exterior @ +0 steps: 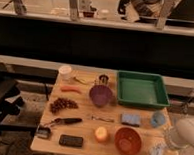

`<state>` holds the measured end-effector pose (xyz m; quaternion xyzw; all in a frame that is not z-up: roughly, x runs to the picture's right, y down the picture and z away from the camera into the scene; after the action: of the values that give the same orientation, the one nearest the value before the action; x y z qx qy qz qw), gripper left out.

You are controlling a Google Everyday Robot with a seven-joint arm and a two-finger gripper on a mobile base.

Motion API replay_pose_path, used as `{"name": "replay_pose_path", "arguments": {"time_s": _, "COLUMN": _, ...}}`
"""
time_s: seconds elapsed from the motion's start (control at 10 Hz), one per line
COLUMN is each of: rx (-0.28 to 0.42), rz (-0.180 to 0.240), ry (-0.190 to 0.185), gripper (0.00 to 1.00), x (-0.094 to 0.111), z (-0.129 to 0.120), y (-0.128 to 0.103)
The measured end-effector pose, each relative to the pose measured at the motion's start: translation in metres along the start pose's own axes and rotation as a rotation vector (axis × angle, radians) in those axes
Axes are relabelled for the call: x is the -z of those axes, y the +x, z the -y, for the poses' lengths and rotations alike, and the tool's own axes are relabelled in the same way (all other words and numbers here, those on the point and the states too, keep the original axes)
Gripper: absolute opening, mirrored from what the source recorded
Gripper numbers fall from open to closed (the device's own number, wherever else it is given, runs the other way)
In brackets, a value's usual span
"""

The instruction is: Wipe purple bowl with towel

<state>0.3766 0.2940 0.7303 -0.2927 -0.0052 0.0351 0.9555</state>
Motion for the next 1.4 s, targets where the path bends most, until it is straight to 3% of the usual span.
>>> {"name": "replay_pose_path", "arguments": {"time_s": 0.4, "rx": 0.006, "rz": 0.0, "ry": -0.017, "gripper": 0.8, "x": -0.011, "z": -0.002, "y": 0.009}}
{"name": "replay_pose_path", "arguments": {"time_s": 0.8, "rx": -0.012, "rz": 0.007, "ry": 0.033, "gripper": 0.8, "x": -0.008, "z": -0.006, "y": 0.023}}
{"name": "replay_pose_path", "arguments": {"time_s": 1.0, "rx": -0.02, "rz": 0.013, "ry": 0.038, "gripper": 0.8, "x": -0.007, "z": -0.01, "y": 0.026}}
{"name": "replay_pose_path", "arguments": {"time_s": 1.4, "rx": -0.005, "rz": 0.025, "ry": -0.016, "gripper": 0.8, "x": -0.018, "z": -0.012, "y": 0.023}}
